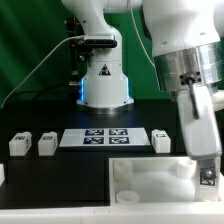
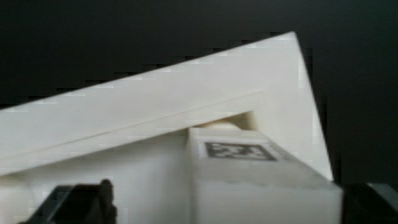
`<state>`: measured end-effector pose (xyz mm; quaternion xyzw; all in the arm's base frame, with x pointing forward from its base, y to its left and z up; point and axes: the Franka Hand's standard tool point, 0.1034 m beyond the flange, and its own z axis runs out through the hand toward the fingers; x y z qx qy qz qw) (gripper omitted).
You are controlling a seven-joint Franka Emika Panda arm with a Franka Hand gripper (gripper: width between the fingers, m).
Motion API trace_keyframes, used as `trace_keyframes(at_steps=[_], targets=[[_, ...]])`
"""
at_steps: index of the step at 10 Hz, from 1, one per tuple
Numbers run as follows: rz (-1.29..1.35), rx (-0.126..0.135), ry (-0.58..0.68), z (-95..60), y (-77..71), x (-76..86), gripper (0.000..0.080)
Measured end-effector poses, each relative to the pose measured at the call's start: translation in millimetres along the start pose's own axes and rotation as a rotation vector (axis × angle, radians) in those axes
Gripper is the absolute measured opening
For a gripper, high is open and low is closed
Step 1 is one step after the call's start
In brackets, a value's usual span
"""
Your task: Assemble one leg
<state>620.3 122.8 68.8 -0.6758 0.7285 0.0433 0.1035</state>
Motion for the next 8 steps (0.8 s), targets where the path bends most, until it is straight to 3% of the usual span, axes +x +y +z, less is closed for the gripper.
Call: trace_keyframes(at_steps=[2,3,5,6,8], targets=[[-0.378,-0.095,0.041,-2.6,2.8,-6.6,0.0645],[-0.459,-0.077,0.043,-2.1,-0.7,-4.1,0.0648],[-0.652,-0.081,0.040,-1.7,-0.6,-2.1,0.0649],[-0.772,-0.104,0.048,-1.1,0.4,-1.1,0.0649],[-1.132,-0.177,0.122,-1.7,-7.3,-1.8,0.0649]])
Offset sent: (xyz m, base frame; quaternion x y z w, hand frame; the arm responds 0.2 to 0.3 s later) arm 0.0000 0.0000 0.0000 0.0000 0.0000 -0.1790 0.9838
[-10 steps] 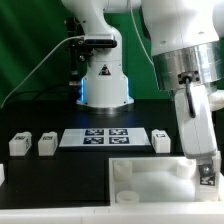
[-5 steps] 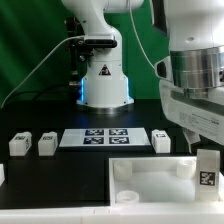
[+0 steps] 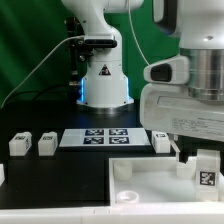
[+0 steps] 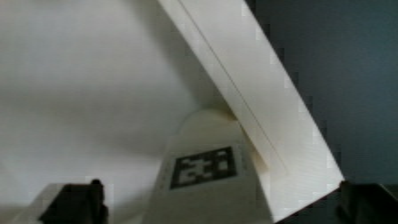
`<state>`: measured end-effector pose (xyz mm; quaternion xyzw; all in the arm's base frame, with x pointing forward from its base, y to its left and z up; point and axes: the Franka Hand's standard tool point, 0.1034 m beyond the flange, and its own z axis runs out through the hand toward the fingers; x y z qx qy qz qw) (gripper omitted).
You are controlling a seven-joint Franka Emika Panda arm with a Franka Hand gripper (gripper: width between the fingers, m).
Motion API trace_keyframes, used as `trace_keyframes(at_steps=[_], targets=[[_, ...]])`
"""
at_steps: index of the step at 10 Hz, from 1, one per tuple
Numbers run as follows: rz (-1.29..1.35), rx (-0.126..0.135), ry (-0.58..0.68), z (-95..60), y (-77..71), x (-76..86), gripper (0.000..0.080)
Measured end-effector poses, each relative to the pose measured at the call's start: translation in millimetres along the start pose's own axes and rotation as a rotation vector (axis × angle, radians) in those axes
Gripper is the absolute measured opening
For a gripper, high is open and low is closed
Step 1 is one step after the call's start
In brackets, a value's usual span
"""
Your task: Assemble one leg
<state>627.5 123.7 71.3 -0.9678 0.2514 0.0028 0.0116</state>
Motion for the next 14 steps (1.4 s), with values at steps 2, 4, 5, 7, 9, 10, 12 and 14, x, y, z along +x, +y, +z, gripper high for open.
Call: trace_keyframes(at_steps=[2,4,5,7,9,10,12,14], targets=[[-0.119,0.002,0.020,-0.6,-1.7,2.4,0.0649],[-0.070,0.003,0.019,-0.6,-1.8,2.3,0.0418],[0.042,0.009,0.014,-0.4,-2.6,1.4,0.0418],[0.229,0.011,0.010,0.1,-1.6,1.4,0.0292],[0.515,0.035,-0.013,0.4,-0.7,4.3,0.0292],[0.624,0.049,-0.031,0.4,0.0,5.1,0.0292],[0.850,0.060,-0.052,0.6,-1.4,4.2,0.0292],[1.090,0.079,-0.062,1.2,-2.8,4.5,0.0292]])
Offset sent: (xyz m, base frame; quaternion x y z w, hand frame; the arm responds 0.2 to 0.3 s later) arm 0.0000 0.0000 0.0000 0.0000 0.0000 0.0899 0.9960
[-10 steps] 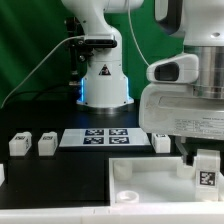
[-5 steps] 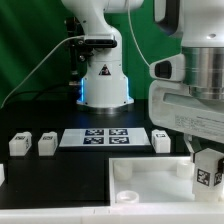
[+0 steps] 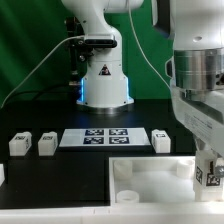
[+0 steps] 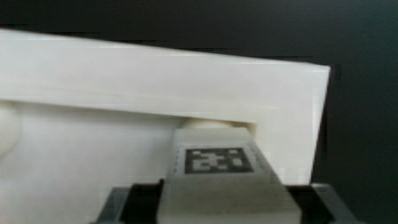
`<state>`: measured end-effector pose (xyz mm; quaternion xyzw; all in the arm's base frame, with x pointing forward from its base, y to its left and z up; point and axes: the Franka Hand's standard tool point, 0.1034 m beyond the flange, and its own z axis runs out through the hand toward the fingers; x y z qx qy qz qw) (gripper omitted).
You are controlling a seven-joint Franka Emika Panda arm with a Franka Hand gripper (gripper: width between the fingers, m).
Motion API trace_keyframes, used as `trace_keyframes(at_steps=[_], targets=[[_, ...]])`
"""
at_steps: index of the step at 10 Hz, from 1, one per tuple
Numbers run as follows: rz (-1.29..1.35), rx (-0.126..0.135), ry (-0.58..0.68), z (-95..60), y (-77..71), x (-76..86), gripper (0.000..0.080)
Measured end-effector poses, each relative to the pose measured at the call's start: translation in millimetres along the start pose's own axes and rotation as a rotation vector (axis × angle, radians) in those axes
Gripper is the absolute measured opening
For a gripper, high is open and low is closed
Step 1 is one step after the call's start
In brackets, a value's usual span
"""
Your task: Assemble one leg
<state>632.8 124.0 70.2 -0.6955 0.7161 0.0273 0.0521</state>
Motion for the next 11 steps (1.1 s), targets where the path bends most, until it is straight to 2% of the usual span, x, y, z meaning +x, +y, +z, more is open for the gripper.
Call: trace_keyframes(at_steps=[2,4,6,7,8,9,10,11], targets=[[0.213,0.030,-0.010,0.1,-0.1,0.3,0.0294],[0.313,0.038,0.003,-0.9,-0.5,3.0,0.0294],[0.289,0.036,0.005,0.2,0.5,2.0,0.0297],[0.286,0.035,0.005,0.6,0.8,1.8,0.0482],[0.280,0.038,0.004,0.8,0.9,0.1,0.0591],[0.264,0.057,-0.001,0.6,2.4,-5.6,0.0591],[0.251,0.071,-0.014,-4.0,5.9,-11.0,0.0638],[0.242,0.084,-0.030,-11.2,8.9,-13.5,0.0646]])
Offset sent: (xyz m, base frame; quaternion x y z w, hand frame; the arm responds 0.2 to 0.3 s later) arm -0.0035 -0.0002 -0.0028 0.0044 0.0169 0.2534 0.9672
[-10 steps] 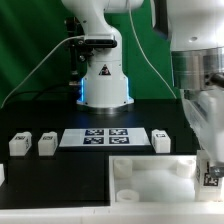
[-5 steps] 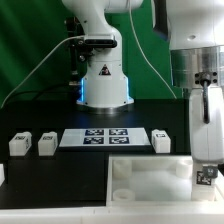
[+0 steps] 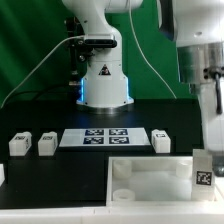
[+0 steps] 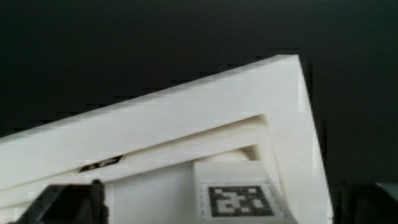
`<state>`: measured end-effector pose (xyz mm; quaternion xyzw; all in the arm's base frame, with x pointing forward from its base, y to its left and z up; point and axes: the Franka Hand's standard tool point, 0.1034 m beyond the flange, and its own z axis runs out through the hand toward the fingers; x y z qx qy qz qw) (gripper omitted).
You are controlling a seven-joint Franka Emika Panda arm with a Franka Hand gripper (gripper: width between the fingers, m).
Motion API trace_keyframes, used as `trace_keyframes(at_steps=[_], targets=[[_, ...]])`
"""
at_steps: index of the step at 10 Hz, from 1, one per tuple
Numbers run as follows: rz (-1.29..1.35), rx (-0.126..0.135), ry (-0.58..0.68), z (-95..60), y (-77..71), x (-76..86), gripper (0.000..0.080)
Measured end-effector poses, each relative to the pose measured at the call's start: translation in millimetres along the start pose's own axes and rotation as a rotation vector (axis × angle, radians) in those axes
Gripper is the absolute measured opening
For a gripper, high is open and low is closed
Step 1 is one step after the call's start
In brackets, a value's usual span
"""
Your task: Assemble one leg
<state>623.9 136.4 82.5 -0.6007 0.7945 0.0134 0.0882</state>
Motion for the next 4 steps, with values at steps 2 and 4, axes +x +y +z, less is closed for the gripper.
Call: trace_keyframes(at_steps=[2,4], targets=[[-0.013,0.007,-0.019,-10.4,2.2,-2.9,0.0646],[-0.014,0.003,-0.017,-7.6,3.2,-2.3,0.0649]])
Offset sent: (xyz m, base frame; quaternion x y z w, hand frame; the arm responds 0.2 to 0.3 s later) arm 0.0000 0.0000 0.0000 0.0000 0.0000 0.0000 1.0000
